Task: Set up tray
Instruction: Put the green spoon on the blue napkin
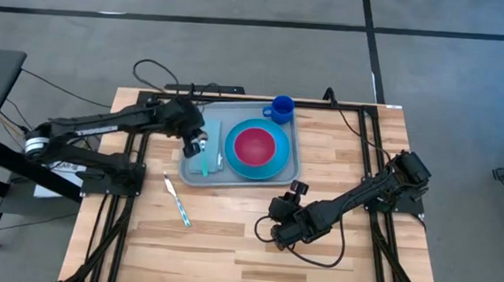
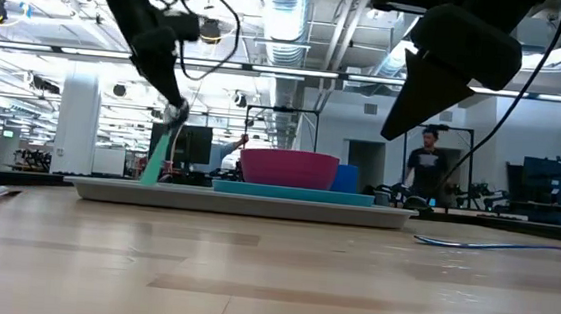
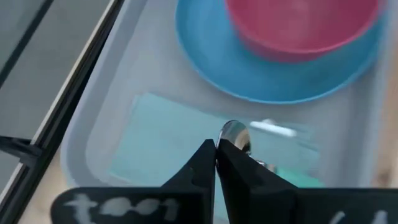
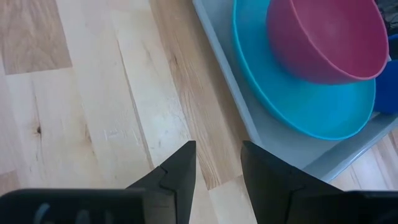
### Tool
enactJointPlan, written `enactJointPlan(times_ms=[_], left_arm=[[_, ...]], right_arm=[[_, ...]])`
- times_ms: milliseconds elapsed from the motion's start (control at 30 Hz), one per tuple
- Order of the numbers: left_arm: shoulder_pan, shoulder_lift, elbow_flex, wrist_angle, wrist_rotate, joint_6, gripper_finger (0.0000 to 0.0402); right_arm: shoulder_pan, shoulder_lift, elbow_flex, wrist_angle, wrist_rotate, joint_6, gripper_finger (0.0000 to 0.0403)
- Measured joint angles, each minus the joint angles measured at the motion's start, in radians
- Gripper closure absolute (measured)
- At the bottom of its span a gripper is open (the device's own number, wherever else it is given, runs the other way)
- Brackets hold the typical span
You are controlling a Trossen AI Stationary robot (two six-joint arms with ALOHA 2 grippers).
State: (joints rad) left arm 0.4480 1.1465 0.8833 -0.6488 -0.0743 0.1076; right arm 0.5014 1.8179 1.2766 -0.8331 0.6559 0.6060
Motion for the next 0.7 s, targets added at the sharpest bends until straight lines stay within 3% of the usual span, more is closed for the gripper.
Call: enactJointPlan(times_ms=[367,700], left_arm=[[0.195,0.272,0.0,0.18,0.02,0.099,0.0395],[0.229,0.461,-0.001,0.278,-0.018,0.045,0.0387]], right_arm=[[0.0,0.0,0.0,0.004,0.0,-0.012,0.0282],[0.0,0.0,0.0,0.004,-0.001,-0.016,0.0282]])
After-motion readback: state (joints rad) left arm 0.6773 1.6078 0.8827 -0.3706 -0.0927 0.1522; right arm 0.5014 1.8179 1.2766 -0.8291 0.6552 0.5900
